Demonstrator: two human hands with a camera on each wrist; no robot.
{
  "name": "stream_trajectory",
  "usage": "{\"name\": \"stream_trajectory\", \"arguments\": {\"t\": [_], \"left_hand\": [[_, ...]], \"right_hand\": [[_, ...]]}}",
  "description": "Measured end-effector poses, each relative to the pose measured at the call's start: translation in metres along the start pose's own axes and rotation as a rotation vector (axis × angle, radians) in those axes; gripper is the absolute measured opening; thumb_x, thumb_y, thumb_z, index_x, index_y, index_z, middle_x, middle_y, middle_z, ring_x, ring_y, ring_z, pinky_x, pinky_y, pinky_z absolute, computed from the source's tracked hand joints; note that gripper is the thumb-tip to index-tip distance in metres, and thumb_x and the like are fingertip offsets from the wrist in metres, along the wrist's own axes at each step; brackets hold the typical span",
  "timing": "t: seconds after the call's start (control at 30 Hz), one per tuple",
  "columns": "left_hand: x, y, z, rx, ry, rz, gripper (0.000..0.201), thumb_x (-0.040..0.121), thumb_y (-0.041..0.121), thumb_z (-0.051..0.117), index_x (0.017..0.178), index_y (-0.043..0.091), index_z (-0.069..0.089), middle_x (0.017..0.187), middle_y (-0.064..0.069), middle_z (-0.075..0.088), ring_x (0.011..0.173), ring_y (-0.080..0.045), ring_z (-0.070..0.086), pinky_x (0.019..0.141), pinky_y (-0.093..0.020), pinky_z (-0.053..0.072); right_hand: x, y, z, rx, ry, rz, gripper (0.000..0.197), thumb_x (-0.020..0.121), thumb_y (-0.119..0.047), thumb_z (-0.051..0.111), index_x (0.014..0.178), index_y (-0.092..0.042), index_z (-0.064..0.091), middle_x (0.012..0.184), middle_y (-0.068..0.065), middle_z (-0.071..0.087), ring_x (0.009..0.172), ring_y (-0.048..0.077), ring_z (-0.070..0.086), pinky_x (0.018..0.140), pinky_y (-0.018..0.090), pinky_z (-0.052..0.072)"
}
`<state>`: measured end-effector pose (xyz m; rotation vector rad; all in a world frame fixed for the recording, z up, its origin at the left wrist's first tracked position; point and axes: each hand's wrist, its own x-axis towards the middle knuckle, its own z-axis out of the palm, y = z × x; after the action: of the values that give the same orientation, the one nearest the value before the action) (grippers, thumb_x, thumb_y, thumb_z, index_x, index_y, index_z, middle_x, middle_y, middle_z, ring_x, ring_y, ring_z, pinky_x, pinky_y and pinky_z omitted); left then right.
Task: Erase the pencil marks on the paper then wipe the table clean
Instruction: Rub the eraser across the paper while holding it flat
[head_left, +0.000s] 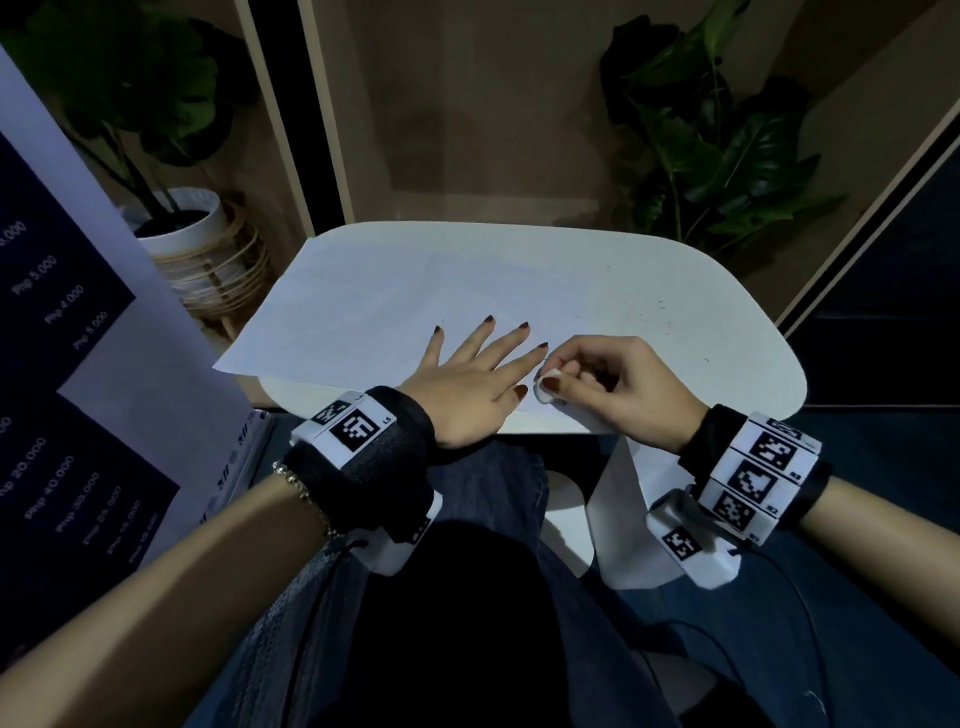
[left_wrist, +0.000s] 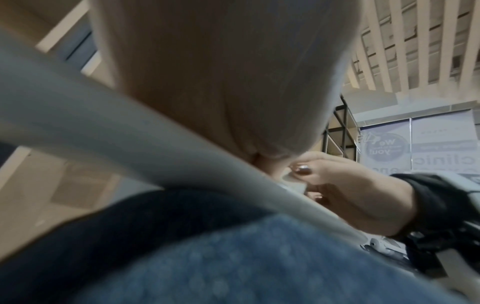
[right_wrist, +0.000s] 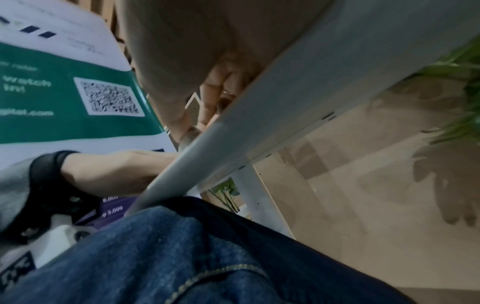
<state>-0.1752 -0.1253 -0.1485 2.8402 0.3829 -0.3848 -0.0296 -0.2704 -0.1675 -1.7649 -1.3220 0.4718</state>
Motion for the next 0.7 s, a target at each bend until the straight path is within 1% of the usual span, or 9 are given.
{"name": "stream_trajectory", "arguments": {"t": [0.07,0.1,0.2,0.27,0.37,0.5,0.53,0.63,0.7], "left_hand": [[-0.0005,0.0007,-0.0006,-0.001,0.004,-0.002,0.053,0.107,0.038,0.015,0.154,0.042,-0.010,0.161,0.016,-0.020,0.147,-0.012,-0.024,0.117,-0.055,-0.014],[-0.0007,0.0010,-0.0008,-0.002,0.004,-0.004,0.053,0.107,0.037,0.015,0.154,0.042,-0.010,0.161,0.016,-0.020,0.147,-0.012,-0.024,0.117,-0.055,-0.014],[-0.0007,0.0014,-0.0004,0.006,-0.001,-0.009,0.053,0.107,0.037,0.015,0.154,0.042,-0.009,0.160,0.017,-0.020,0.147,-0.011,-0.024,0.117,-0.054,-0.014],[-0.0009,0.0010,-0.0001,0.015,0.000,-0.006,0.053,0.107,0.038,0.015,0.154,0.042,-0.010,0.160,0.017,-0.021,0.147,-0.011,-0.024,0.117,-0.054,-0.014],[-0.0009,0.0010,-0.0001,0.017,-0.001,-0.010,0.053,0.107,0.038,0.015,0.154,0.042,-0.010,0.160,0.017,-0.021,0.147,-0.012,-0.024,0.117,-0.054,-0.013],[-0.0012,0.0014,-0.0003,0.023,-0.003,-0.016,0.053,0.107,0.038,0.015,0.154,0.042,-0.010,0.160,0.017,-0.021,0.147,-0.012,-0.024,0.117,-0.054,-0.013],[-0.0012,0.0013,-0.0003,0.022,-0.002,-0.015,0.053,0.107,0.038,0.015,0.154,0.042,-0.010,0.160,0.017,-0.021,0.147,-0.012,-0.024,0.117,-0.054,-0.013],[-0.0009,0.0011,-0.0004,0.018,-0.001,-0.015,0.053,0.107,0.038,0.015,0.154,0.042,-0.010,0.160,0.017,-0.021,0.147,-0.012,-0.024,0.117,-0.054,-0.014],[-0.0008,0.0010,-0.0001,0.022,-0.007,-0.014,0.053,0.107,0.038,0.015,0.154,0.042,-0.011,0.160,0.017,-0.021,0.147,-0.012,-0.024,0.117,-0.054,-0.013]], "right_hand": [[0.0031,0.0021,0.0026,-0.010,0.113,0.012,0.005,0.093,-0.011,0.067,0.090,-0.014,0.070,0.068,-0.006,0.066,0.058,0.016,0.049,0.063,0.026,0.041],[0.0036,0.0023,0.0035,-0.008,0.122,0.011,0.006,0.092,-0.010,0.067,0.089,-0.014,0.070,0.068,-0.008,0.066,0.059,0.014,0.050,0.064,0.025,0.042],[0.0010,-0.0018,0.0033,0.010,-0.006,-0.007,0.002,0.092,-0.012,0.069,0.091,-0.012,0.071,0.072,0.006,0.066,0.060,0.030,0.048,0.064,0.029,0.043],[0.0018,-0.0004,0.0023,0.008,0.028,0.012,0.003,0.091,-0.013,0.069,0.089,-0.013,0.072,0.072,0.006,0.068,0.063,0.033,0.054,0.066,0.030,0.045],[0.0052,0.0038,0.0025,-0.010,0.181,0.035,0.006,0.090,-0.012,0.069,0.086,-0.015,0.071,0.073,0.002,0.070,0.070,0.020,0.065,0.070,0.031,0.051],[0.0014,-0.0016,-0.0030,0.016,-0.026,0.019,0.003,0.091,-0.007,0.069,0.091,-0.007,0.072,0.074,0.007,0.070,0.065,0.005,0.059,0.068,0.015,0.045],[0.0024,-0.0006,-0.0036,0.025,-0.015,0.033,0.003,0.091,-0.007,0.069,0.091,-0.007,0.072,0.073,0.005,0.071,0.064,0.004,0.059,0.068,0.015,0.045],[0.0068,0.0048,-0.0012,0.031,0.168,0.072,0.005,0.089,-0.012,0.071,0.085,-0.014,0.072,0.074,0.004,0.072,0.062,0.007,0.059,0.067,0.023,0.047],[0.0051,0.0013,-0.0009,0.022,0.094,0.054,0.003,0.090,-0.011,0.071,0.087,-0.012,0.071,0.075,0.008,0.072,0.063,0.009,0.059,0.067,0.023,0.048]]}}
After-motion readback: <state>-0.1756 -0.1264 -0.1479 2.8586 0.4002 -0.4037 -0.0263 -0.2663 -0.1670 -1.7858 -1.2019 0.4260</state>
